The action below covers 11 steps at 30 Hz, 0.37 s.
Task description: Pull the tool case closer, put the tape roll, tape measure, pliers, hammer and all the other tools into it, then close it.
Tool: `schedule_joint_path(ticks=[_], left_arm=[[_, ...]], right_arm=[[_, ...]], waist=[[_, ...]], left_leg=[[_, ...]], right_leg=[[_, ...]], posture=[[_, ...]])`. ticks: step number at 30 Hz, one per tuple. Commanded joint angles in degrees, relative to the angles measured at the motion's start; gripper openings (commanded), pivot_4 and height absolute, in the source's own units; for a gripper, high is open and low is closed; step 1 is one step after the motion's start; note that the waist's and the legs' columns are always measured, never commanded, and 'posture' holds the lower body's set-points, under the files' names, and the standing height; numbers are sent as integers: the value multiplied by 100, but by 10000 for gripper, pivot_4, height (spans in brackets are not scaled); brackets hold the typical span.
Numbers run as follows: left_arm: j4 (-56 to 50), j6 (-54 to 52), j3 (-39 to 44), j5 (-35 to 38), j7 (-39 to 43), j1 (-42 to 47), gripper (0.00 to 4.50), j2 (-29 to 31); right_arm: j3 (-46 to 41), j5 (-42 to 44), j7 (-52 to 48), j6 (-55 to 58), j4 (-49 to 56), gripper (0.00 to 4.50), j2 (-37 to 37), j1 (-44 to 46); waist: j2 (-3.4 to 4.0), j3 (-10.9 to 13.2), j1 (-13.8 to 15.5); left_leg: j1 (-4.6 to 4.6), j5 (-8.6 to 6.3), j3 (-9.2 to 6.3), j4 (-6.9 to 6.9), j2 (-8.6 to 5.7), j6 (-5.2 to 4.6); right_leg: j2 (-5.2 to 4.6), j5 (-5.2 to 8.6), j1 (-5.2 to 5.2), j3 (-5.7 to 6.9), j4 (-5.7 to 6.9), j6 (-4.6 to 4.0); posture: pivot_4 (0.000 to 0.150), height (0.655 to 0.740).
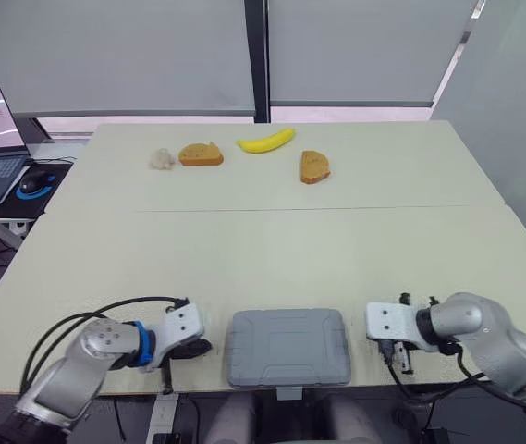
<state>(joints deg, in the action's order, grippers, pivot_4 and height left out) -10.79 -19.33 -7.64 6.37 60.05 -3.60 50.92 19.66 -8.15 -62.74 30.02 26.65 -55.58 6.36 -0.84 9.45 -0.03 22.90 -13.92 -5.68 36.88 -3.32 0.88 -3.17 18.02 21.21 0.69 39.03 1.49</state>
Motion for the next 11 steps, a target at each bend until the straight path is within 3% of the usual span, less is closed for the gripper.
schedule_joint_path(ticks=[1,6,11], left_arm=[[24,430,858,558,462,15,0,347],[143,718,1599,947,721,224,0,642],[199,611,1569,1006,825,351,0,704]], right_arm=[[-1351,790,-406,-217,616,137,-441,-366],[-3048,2080,-1053,61,909,137,-786,-620],[-3265,2255,-1158,-149,763,137,-1020,-688]], waist=[[1,3,5],[1,7,9],[2,7,-2]], left_leg=[[1,0,0,0,0,0],[0,0,1,2,2,0],[0,-1,6,-1,2,-1]], right_leg=[[0,0,-1,0,-1,0],[-2,0,-6,2,-5,0],[-1,0,-5,-1,-5,0]], posture=[[1500,7400],[1500,7400],[1500,7400]])
